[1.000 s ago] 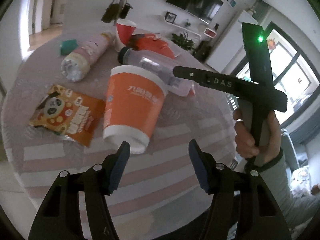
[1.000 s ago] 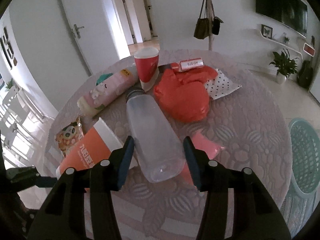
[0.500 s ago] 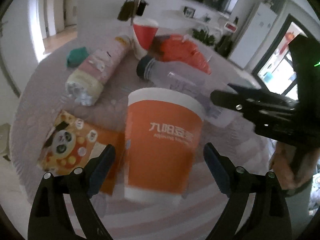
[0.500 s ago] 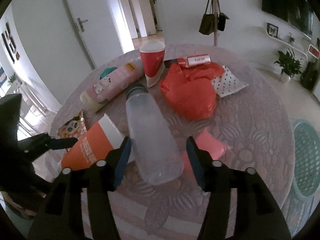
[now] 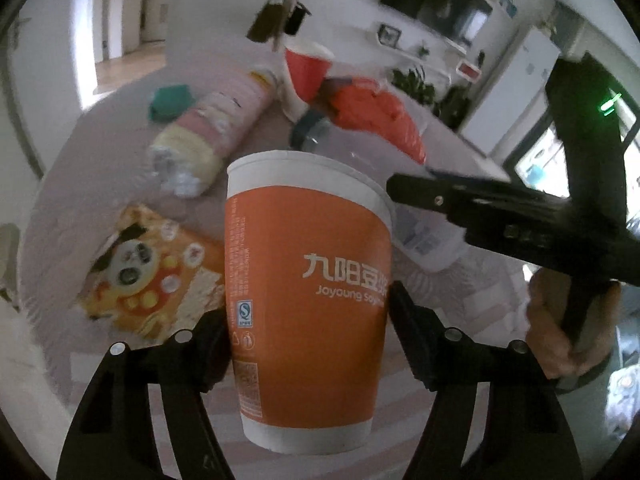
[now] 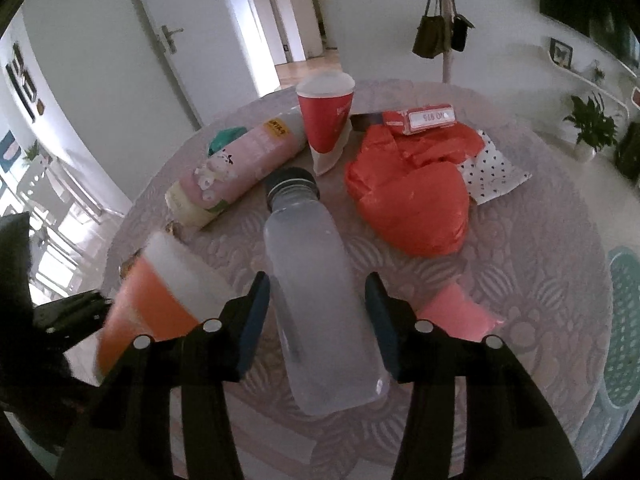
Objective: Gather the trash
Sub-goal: 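Grasp the orange paper cup with left gripper while right gripper grasps clear bottle, then carry cup and bottle to the teal basket and open both grippers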
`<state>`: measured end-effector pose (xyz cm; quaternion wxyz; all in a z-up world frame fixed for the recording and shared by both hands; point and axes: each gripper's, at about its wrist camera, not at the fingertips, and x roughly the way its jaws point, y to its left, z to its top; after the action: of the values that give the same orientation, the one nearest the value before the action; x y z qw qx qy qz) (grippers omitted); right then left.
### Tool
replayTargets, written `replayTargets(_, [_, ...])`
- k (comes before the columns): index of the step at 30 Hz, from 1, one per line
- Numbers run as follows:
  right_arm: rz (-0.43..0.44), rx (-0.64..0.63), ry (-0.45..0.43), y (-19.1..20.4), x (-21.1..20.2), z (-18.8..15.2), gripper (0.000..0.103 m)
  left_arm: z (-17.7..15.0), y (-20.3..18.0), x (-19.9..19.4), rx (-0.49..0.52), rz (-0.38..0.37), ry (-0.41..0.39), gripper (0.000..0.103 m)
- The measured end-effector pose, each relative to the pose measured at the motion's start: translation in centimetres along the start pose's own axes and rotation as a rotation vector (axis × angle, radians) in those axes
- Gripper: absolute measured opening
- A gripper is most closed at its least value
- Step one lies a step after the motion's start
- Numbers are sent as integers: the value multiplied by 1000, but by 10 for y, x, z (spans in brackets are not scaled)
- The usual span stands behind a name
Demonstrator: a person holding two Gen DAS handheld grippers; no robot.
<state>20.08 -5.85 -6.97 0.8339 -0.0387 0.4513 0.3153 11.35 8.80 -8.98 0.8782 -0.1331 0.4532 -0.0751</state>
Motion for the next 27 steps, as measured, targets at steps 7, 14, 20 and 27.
replayTargets(7, [4, -2, 23, 12, 13, 5, 47, 7, 17, -25, -63, -15, -50, 68])
replayTargets(14, [-29, 26, 61, 18, 29, -1, 45, 18, 25, -40, -98, -68, -100, 68])
replayTargets(20, [15, 59, -50, 9, -12, 1, 44, 40, 16, -57, -73, -63, -159, 68])
replayTargets(27, [13, 137, -206, -34, -81, 6, 44, 75, -23, -58, -29, -117, -206, 68])
